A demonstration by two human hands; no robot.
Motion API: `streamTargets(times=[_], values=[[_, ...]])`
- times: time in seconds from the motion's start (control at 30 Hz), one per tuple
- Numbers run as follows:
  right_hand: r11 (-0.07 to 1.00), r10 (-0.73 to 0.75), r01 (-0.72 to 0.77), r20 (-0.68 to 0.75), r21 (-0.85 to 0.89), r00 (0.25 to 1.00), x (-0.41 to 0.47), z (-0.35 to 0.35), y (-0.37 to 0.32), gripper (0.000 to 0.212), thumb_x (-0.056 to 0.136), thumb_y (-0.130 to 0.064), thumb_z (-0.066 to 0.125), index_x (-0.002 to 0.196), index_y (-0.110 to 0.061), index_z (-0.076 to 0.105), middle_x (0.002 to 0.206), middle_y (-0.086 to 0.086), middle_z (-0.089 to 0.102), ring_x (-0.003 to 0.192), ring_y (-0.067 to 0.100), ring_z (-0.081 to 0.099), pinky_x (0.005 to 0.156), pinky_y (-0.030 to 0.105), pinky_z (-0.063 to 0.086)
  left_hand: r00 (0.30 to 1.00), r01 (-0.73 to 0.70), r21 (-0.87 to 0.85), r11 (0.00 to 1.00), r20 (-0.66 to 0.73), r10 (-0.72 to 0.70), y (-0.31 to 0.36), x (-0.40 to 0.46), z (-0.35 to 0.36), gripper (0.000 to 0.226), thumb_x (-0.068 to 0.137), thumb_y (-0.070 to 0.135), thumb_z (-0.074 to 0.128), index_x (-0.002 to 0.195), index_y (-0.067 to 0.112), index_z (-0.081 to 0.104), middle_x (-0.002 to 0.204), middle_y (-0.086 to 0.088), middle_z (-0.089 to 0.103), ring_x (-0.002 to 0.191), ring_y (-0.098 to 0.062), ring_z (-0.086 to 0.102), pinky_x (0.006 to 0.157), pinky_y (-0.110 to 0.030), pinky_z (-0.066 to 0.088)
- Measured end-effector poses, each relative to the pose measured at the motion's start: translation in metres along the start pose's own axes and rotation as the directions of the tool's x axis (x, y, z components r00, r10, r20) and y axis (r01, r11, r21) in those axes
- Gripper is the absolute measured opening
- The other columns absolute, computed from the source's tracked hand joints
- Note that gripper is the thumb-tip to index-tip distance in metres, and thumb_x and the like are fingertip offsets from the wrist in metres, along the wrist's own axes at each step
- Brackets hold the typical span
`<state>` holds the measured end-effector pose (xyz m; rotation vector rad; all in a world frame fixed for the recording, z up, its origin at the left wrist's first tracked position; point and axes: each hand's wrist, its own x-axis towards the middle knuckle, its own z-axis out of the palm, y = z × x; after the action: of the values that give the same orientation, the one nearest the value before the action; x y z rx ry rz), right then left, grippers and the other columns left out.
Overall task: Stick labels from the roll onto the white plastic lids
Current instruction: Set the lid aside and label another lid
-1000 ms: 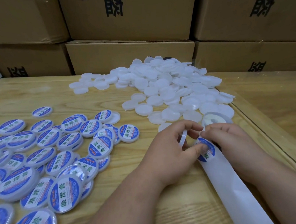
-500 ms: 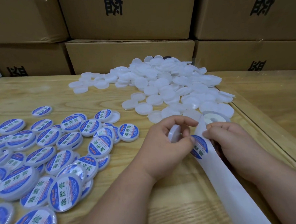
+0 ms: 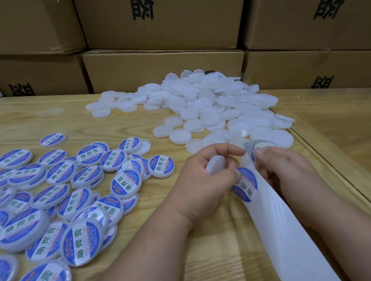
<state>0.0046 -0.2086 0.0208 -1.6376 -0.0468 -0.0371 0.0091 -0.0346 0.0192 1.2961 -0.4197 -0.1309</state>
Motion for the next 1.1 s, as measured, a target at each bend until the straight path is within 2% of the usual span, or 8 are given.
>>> streamTargets(times=[0.1,0.17,0.27,0.37,0.6,0.8,0.93,1.1], values=[[0.995,-0.099,0.099,-0.002,0.028,0.995,0.000,-0.001,-0.001,0.028,0.077,-0.049,0.066,0.095,-0.028,0.064,0.060,0.005,0.052,0.046,0.017,0.044,0.042,0.028,0.037,0.998,0.019,0.032,0.999,0.058,-0.021,0.001,-0.001,0.001,0.030,0.074,0.003,0.060,0.085,0.027,0.074,0.072,-0.001,0.053,0.065,-0.013,0.045,0.061,-0.021,0.040],[0.991,-0.130,0.130,0.002,-0.008,0.991,0.000,0.000,-0.001,0.028,0.082,-0.047,0.061,0.102,-0.031,0.072,0.066,0.016,0.059,0.051,0.021,0.050,0.046,0.032,0.042,0.998,0.029,0.019,0.999,0.063,-0.030,0.002,-0.001,0.000,0.031,0.073,0.003,0.060,0.085,0.028,0.074,0.072,0.000,0.053,0.066,-0.014,0.046,0.063,-0.022,0.041],[0.986,-0.148,0.145,-0.031,-0.087,0.988,0.000,0.001,0.003,0.042,0.081,-0.055,0.057,0.085,-0.018,0.076,0.069,0.031,0.056,0.055,0.029,0.053,0.054,0.040,0.044,0.996,0.030,0.013,0.999,0.081,-0.031,0.003,-0.001,0.000,0.032,0.072,0.002,0.060,0.085,0.027,0.075,0.073,-0.002,0.052,0.068,-0.016,0.046,0.064,-0.023,0.042],[0.977,-0.192,0.181,-0.103,-0.111,0.976,0.000,-0.001,0.006,0.045,0.082,-0.054,0.059,0.070,-0.013,0.071,0.052,0.009,0.054,0.047,0.019,0.049,0.049,0.028,0.041,0.997,0.051,-0.037,0.998,0.067,-0.048,0.004,0.000,-0.002,0.031,0.071,0.002,0.059,0.091,0.022,0.073,0.073,-0.002,0.054,0.065,-0.014,0.047,0.060,-0.020,0.043],[0.976,-0.204,0.200,-0.040,-0.084,0.978,-0.001,-0.001,0.003,0.039,0.084,-0.053,0.057,0.090,-0.022,0.078,0.062,0.003,0.063,0.049,0.018,0.052,0.045,0.027,0.041,0.993,0.064,-0.050,0.997,0.104,-0.058,0.003,0.000,-0.004,0.035,0.072,0.002,0.058,0.089,0.027,0.077,0.073,0.000,0.055,0.064,-0.011,0.051,0.061,-0.019,0.045],[0.978,-0.171,0.144,-0.190,-0.150,0.967,0.000,-0.002,0.005,0.043,0.086,-0.048,0.058,0.065,-0.012,0.071,0.048,0.007,0.054,0.044,0.019,0.049,0.045,0.025,0.040,0.993,0.102,-0.110,0.989,0.072,-0.094,0.003,0.002,-0.007,0.037,0.071,0.005,0.058,0.090,0.030,0.078,0.074,0.002,0.056,0.070,-0.023,0.044,0.064,-0.030,0.037],[0.951,-0.230,0.151,-0.288,-0.271,0.930,0.000,-0.005,0.002,0.040,0.085,-0.042,0.058,0.058,-0.013,0.067,0.048,0.007,0.043,0.043,0.015,0.036,0.044,0.023,0.030,0.995,0.101,-0.290,0.952,0.053,-0.090,0.003,0.003,-0.007,0.037,0.071,0.003,0.055,0.089,0.026,0.080,0.071,-0.001,0.062,0.062,-0.016,0.059,0.058,-0.026,0.047],[0.931,-0.278,0.223,-0.167,-0.288,0.946,-0.007,-0.005,-0.007,0.040,0.082,-0.031,0.059,0.049,-0.009,0.062,0.046,0.008,0.035,0.042,0.012,0.029,0.042,0.015,0.025,0.984,0.080,-0.356,0.931,-0.121,-0.131,0.002,0.007,-0.010,0.032,0.071,0.011,0.059,0.086,0.030,0.081,0.077,-0.003,0.067,0.065,-0.017,0.060,0.059,-0.030,0.041]])
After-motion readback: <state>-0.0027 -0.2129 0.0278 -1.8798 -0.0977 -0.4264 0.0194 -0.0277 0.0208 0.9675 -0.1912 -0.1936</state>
